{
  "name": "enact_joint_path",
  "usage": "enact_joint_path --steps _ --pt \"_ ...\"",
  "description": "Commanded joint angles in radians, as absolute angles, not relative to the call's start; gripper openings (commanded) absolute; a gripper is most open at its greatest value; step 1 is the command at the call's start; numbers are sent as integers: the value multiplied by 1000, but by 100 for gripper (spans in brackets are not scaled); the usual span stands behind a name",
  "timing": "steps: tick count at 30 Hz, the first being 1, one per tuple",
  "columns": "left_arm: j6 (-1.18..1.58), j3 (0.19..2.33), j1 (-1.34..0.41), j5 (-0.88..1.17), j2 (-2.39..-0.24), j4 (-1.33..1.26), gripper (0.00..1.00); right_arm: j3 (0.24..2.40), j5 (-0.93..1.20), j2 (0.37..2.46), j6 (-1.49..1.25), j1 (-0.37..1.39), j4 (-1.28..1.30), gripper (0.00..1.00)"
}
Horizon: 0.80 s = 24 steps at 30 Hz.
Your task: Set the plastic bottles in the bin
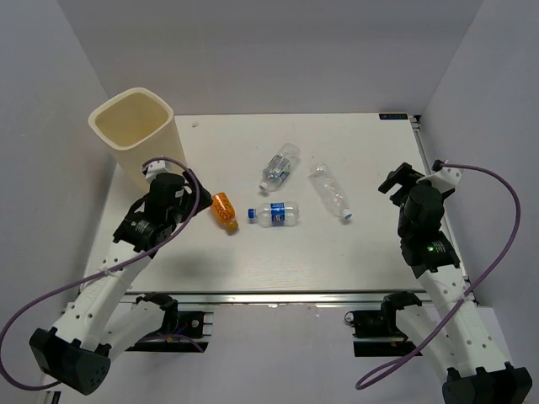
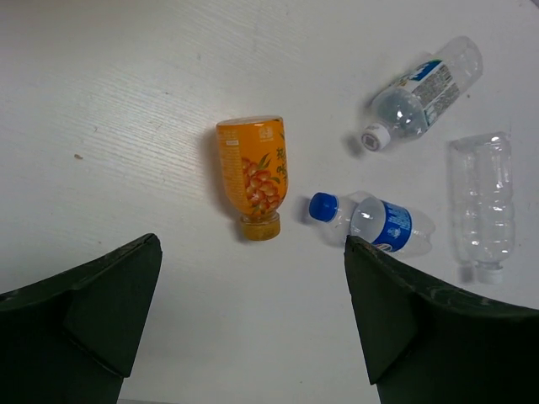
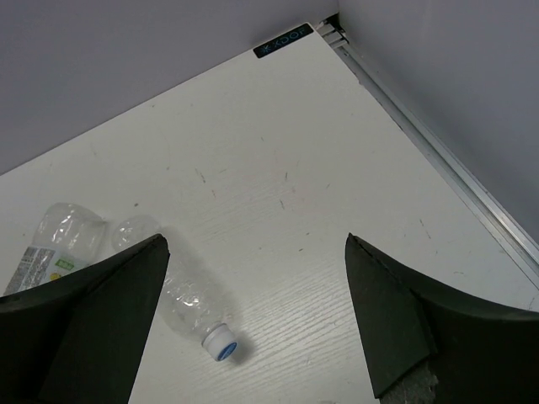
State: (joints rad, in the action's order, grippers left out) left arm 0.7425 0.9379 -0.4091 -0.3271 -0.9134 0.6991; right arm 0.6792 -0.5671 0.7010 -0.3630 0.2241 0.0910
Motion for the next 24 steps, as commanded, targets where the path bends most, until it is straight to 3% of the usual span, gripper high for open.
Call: enact_joint_path --steps 1,6,16,24 --pt "761 893 -410 -304 -949 667 98 678 -510 721 -354 224 61 89" --pt "744 844 -410 -249 -1063 494 98 676 -382 778 -308 225 38 89" --pt "701 897 -410 -268 -1443 393 98 667 -361 810 -302 225 48 89" --pt "712 920 -410 -225 -1581 247 96 661 -302 839 -296 225 61 89"
